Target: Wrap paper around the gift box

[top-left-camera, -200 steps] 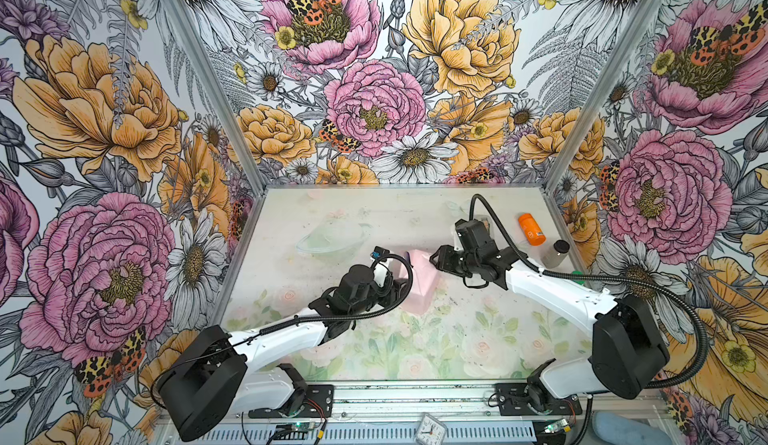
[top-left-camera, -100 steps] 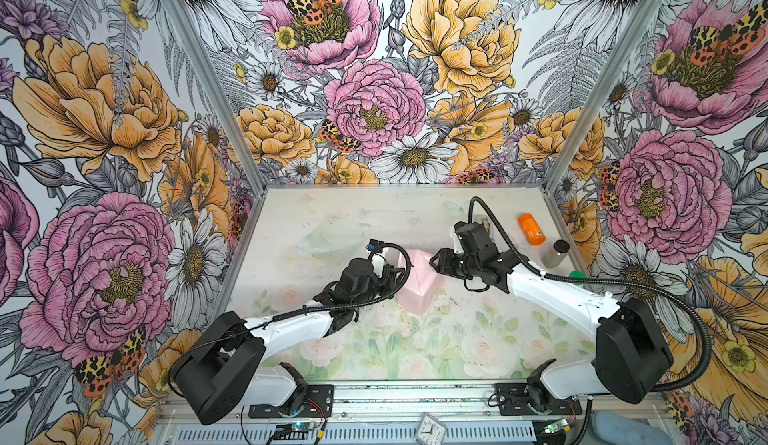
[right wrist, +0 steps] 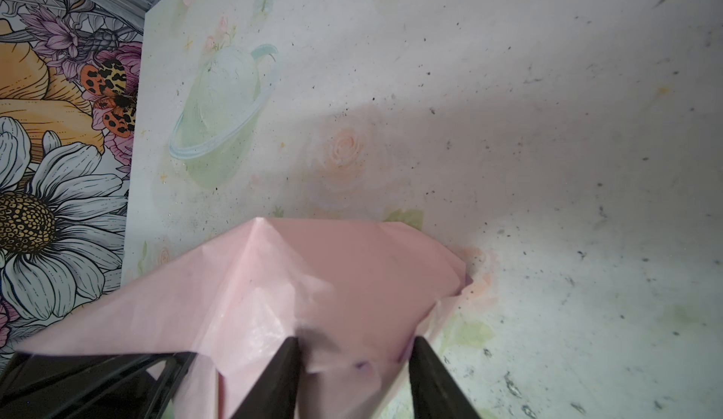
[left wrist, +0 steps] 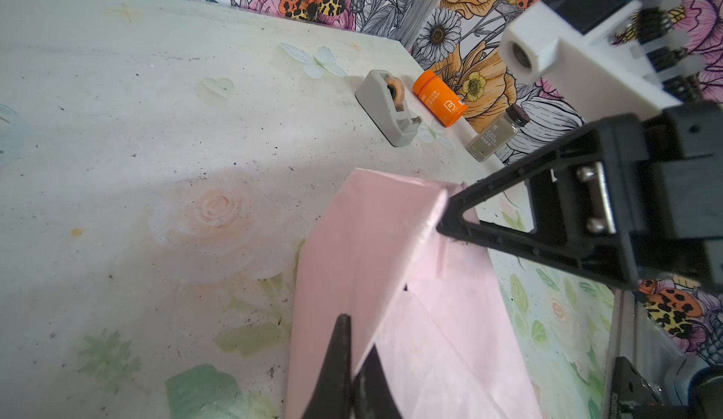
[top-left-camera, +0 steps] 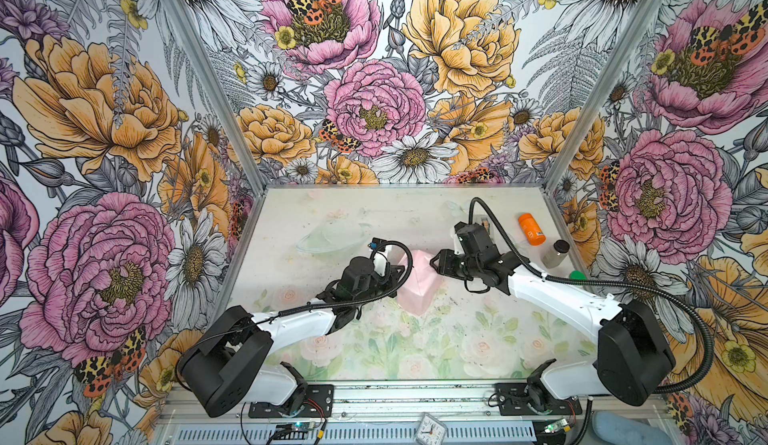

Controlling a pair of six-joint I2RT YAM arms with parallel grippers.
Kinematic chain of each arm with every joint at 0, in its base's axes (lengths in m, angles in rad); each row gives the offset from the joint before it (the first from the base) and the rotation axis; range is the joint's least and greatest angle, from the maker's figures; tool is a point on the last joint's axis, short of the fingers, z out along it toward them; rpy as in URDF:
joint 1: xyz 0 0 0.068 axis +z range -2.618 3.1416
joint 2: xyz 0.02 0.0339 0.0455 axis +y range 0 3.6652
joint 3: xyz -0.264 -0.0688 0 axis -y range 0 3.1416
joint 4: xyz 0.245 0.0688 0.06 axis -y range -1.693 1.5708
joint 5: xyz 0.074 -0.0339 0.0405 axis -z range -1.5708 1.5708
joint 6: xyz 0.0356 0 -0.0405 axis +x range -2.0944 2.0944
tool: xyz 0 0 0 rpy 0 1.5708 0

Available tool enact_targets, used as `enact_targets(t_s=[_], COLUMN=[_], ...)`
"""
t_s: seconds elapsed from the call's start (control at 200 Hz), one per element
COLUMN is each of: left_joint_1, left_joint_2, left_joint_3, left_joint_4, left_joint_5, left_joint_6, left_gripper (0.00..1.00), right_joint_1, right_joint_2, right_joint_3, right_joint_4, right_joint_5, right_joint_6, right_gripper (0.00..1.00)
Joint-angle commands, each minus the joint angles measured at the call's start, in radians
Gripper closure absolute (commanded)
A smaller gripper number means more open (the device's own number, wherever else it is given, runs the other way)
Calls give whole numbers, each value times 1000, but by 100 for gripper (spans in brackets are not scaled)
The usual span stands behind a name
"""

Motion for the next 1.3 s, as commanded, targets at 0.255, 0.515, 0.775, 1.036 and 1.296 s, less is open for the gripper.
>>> enact_targets(t_s=[0.255, 0.515, 0.775, 1.036, 1.296], left_joint_1=[-12, -9, 9, 6, 5], left_joint_2=[27, 72, 163, 226, 190], left_joint_3=[53, 80, 120, 121, 93], left_joint_4=[81, 110, 176, 183, 128], left_joint_5=[57, 68, 80, 83, 47], left_joint_6=[10, 17, -12, -18, -13], left_gripper=[75, 67, 67, 78, 94], right_joint_1=[13, 14, 19, 22, 14], right_joint_2=[-19, -23, -28, -32, -138], right_joint_3=[-29, -33, -39, -39, -30], right_joint_4=[-61, -61, -61, -54, -54], right_joint_5=[7, 5, 5, -6, 1], right_joint_6=[-18, -18, -19, -19, -10], right_gripper=[53, 54, 54, 54, 44])
